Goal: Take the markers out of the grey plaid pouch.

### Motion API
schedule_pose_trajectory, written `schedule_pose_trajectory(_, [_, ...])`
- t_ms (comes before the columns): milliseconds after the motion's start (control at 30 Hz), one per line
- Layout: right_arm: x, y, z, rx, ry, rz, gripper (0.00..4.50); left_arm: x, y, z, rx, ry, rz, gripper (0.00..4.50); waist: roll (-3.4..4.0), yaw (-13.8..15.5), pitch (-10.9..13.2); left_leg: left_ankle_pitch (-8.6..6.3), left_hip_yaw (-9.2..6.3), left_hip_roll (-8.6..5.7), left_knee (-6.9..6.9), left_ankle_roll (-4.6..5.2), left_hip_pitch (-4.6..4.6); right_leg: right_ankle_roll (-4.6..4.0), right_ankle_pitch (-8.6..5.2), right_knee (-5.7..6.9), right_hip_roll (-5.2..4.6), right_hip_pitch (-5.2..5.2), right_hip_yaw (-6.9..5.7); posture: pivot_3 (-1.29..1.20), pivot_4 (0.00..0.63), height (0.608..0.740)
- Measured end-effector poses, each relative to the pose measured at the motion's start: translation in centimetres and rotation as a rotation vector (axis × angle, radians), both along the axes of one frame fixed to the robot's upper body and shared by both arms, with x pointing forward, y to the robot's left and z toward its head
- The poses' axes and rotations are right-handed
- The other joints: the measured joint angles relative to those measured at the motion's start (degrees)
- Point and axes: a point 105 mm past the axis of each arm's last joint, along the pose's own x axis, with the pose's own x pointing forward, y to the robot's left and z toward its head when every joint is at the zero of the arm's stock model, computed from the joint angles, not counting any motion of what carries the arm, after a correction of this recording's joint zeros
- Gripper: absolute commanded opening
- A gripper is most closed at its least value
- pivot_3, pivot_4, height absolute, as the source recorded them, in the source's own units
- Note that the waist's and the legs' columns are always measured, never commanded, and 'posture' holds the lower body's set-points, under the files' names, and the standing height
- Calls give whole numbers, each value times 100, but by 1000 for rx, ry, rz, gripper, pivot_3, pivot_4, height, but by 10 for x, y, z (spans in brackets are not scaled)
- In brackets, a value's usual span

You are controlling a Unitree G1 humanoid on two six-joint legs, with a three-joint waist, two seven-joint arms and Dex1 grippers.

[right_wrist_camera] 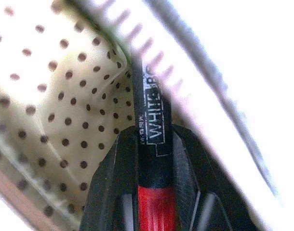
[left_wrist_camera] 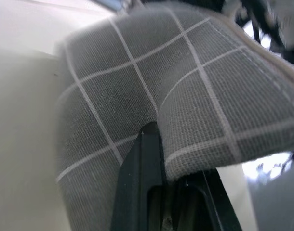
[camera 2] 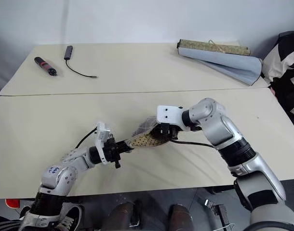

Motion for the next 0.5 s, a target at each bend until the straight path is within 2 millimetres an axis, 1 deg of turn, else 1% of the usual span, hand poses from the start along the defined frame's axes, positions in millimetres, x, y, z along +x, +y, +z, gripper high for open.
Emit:
schedule_pose_trajectory(67, [1,-1,1,8,-3,-7,572,2,0,2,-1,-21,12,0,0,0,0,0,0,-1,-5,1,0,0,0,-7,1,1,-1,0,150,740])
schedule_pose_trajectory(100, [-1,-5,2,18,7,-6,572,8,2,2,4,-44,42,0,0,13,0,2,-2,-2,-8,3,0,0,0,-10,7,4,-5,0,150,740])
schedule_pose_trajectory(167, [-3,-8,4,30,21,2,572,18,12,1,18,-74,110,0,0,11,0,10,-1,-1,-10,17,0,0,0,-17,9,5,-7,0,150,740])
schedule_pose_trajectory(267, [-4,-11,13,63,12,4,572,30,27,7,13,-122,193,0,0,9,0,9,-1,-1,-9,18,1,1,1,-19,7,8,-7,0,150,740])
schedule_pose_trajectory(333, [-7,-10,18,83,6,21,572,36,30,12,-8,-140,229,0,0,9,0,9,0,-1,-10,18,1,3,2,-19,3,9,-7,0,150,740])
schedule_pose_trajectory(400, [-11,-7,23,128,18,39,572,41,36,10,-4,-146,263,0,0,10,0,10,-1,-1,-10,19,1,3,2,-19,4,10,-8,0,150,740])
schedule_pose_trajectory(500, [-17,2,32,236,65,52,572,44,43,10,12,-186,295,0,0,8,0,14,-1,-1,-10,27,1,3,2,-19,5,9,-8,0,150,740])
